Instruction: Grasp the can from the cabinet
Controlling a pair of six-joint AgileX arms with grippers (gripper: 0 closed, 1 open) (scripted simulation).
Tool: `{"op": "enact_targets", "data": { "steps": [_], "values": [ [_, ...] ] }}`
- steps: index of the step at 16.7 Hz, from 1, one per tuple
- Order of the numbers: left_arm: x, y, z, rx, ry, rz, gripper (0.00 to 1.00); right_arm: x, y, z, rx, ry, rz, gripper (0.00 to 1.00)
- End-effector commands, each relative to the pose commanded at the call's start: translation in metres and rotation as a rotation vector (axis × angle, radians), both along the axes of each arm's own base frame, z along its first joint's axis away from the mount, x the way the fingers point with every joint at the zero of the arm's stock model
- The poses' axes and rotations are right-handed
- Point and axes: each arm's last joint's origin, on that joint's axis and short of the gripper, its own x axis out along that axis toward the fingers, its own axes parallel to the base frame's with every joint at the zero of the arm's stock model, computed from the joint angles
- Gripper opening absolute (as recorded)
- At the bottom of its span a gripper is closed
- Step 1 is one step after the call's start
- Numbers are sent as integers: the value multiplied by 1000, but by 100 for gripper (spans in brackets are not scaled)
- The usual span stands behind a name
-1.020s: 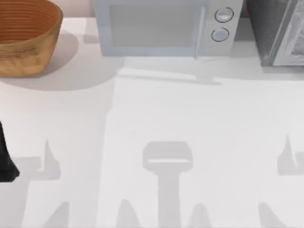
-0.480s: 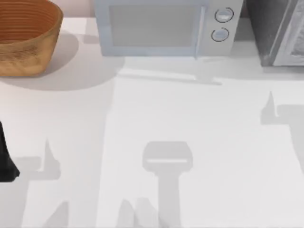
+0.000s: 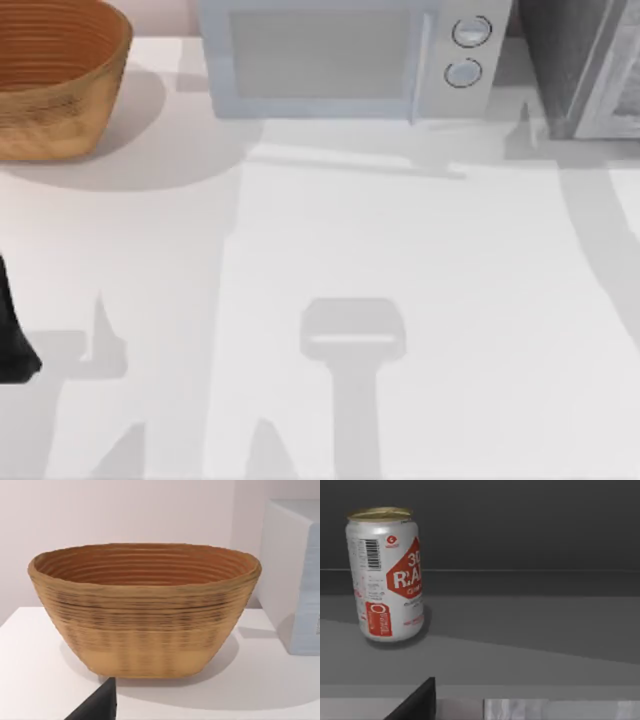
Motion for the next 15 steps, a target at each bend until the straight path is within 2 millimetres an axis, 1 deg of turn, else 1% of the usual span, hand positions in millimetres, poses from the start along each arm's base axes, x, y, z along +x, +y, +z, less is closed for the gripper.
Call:
{"op": "enact_targets", "data": {
  "steps": [2, 5, 12, 13, 15],
  "values": [
    [0, 0, 0, 0, 0, 0, 100, 15, 6, 16, 1, -7, 2, 100],
    [0, 0, 0, 0, 0, 0, 100, 30, 11, 27, 2, -10, 3, 100],
    [0, 0, 0, 0, 0, 0, 100, 31, 12, 28, 3, -15, 0, 100],
    [0, 0, 0, 0, 0, 0, 100, 33, 15, 28, 5, -19, 0, 100],
    [0, 0, 0, 0, 0, 0, 100, 40, 29, 22, 5, -19, -5, 100]
  ]
}}
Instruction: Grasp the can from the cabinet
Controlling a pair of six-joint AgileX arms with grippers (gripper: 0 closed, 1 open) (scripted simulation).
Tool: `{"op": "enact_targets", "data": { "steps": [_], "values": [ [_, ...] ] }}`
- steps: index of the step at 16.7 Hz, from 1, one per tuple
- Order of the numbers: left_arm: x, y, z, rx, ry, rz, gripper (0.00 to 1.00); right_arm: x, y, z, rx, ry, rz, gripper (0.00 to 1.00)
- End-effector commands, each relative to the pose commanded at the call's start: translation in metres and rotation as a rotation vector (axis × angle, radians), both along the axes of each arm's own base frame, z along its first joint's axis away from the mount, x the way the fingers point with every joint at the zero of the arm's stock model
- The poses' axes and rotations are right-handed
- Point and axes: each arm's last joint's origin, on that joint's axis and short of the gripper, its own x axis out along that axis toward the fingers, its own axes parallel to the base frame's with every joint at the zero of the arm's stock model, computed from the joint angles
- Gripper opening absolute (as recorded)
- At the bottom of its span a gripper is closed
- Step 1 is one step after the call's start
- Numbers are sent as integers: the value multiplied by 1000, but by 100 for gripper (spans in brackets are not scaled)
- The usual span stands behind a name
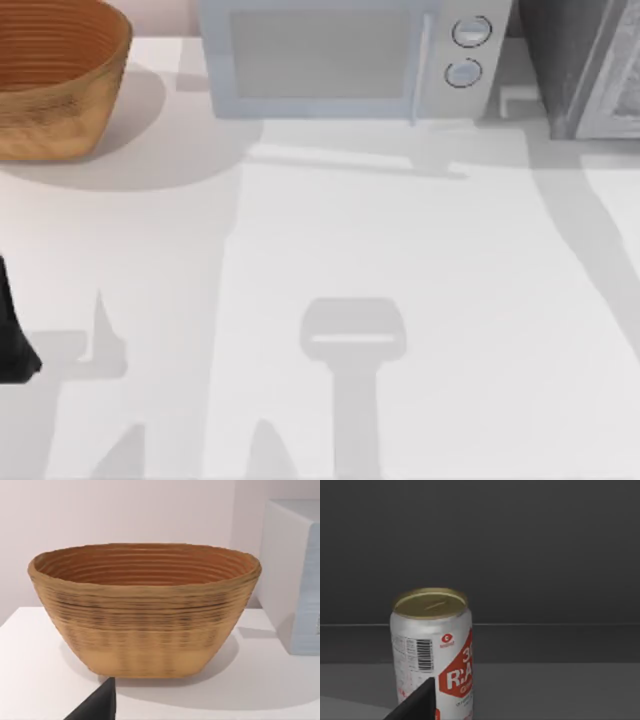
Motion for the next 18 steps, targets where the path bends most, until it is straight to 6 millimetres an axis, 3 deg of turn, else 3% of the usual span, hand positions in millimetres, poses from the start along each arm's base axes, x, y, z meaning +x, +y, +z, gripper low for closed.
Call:
{"op": "enact_targets", "data": {
  "steps": [4, 6, 12, 18],
  "values": [
    [0, 0, 0, 0, 0, 0, 100, 13, 40, -17, -2, 1, -3, 100],
    [0, 0, 0, 0, 0, 0, 100, 15, 50, -22, -2, 0, -2, 100],
    [0, 0, 0, 0, 0, 0, 100, 19, 49, -20, 0, -3, -3, 100],
    [0, 0, 0, 0, 0, 0, 100, 65, 52, -21, -3, 3, -2, 100]
  ]
}}
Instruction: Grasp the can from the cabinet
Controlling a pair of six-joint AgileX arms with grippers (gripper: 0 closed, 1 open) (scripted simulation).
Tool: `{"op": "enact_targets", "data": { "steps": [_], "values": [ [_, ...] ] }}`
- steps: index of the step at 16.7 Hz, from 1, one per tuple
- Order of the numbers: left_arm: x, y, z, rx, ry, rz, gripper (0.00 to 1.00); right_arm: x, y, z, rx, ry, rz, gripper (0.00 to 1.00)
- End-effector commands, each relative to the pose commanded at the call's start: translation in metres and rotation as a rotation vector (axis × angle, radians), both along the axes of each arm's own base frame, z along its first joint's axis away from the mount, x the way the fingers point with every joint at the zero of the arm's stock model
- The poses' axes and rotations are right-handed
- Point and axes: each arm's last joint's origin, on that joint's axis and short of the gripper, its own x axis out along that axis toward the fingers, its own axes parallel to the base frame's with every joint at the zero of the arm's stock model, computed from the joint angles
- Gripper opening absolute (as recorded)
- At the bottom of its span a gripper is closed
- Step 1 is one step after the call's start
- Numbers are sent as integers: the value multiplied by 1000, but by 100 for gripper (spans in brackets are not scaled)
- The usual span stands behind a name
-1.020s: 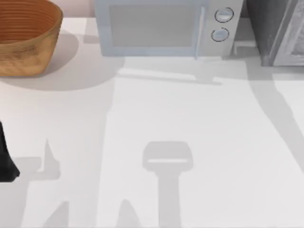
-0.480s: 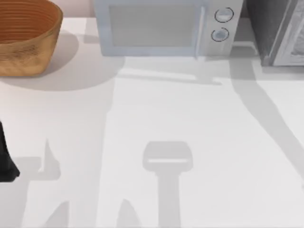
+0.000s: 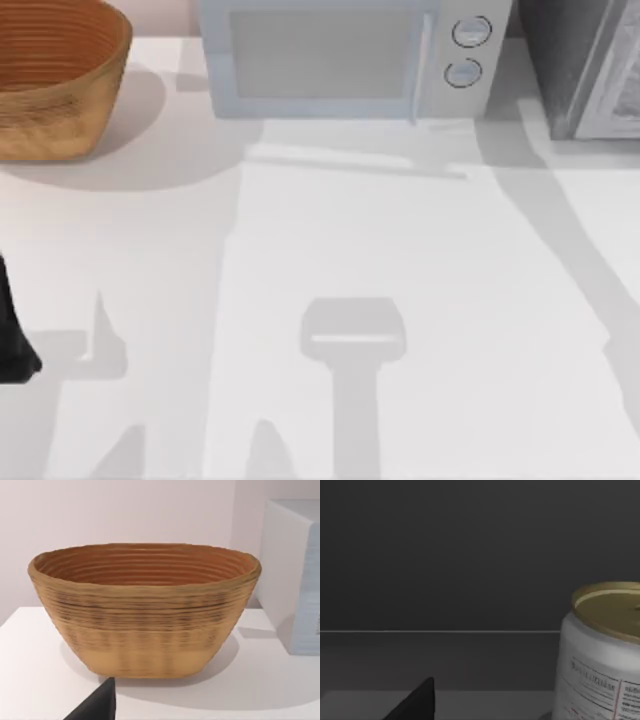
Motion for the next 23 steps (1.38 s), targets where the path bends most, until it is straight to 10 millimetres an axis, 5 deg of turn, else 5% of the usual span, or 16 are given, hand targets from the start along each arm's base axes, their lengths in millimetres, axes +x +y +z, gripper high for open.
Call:
{"op": "enact_targets", "data": {
  "steps": [6, 19, 23],
  "values": [
    [0, 0, 0, 0, 0, 0, 100, 10, -2, 0, 1, -3, 0, 100],
    [0, 0, 0, 0, 0, 0, 100, 10, -2, 0, 1, -3, 0, 2],
    [0, 0, 0, 0, 0, 0, 100, 10, -2, 0, 1, -3, 0, 0]
  ]
}}
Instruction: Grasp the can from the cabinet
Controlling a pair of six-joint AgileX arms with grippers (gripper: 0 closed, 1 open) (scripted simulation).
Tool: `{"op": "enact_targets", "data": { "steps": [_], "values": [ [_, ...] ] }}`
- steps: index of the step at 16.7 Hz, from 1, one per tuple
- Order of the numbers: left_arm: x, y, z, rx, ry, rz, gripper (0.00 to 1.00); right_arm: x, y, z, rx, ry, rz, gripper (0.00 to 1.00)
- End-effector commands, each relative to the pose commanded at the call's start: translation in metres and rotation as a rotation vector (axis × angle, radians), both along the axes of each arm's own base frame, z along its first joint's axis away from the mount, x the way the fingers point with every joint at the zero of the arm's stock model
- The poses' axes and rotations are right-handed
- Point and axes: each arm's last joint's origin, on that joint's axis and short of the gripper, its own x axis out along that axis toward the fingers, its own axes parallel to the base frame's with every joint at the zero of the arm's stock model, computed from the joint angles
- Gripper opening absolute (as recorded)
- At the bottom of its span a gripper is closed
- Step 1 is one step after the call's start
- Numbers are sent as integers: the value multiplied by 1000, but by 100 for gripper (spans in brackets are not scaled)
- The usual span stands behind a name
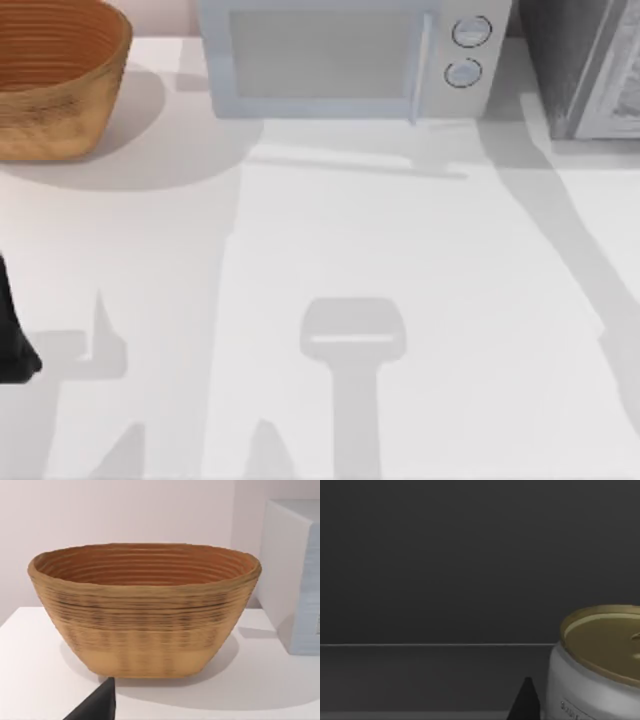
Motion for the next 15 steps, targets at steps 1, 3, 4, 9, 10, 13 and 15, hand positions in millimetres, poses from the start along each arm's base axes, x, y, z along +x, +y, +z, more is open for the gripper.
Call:
{"op": "enact_targets", "data": {
  "steps": [1, 3, 4, 9, 10, 13, 15],
  "values": [
    [0, 0, 0, 0, 0, 0, 100, 0, 0, 0, 0, 0, 0, 0],
    [0, 0, 0, 0, 0, 0, 100, 0, 0, 0, 0, 0, 0, 0],
    [0, 0, 0, 0, 0, 0, 100, 0, 0, 0, 0, 0, 0, 0],
    [0, 0, 0, 0, 0, 0, 100, -34, 10, 16, 0, 1, -5, 0],
    [0, 0, 0, 0, 0, 0, 100, -53, 13, 24, -1, 2, -11, 0],
    [0, 0, 0, 0, 0, 0, 100, -126, 14, 49, 2, -1, -1, 0],
    [0, 0, 0, 0, 0, 0, 100, -163, 7, 57, 2, -1, 2, 0]
  ]
}}
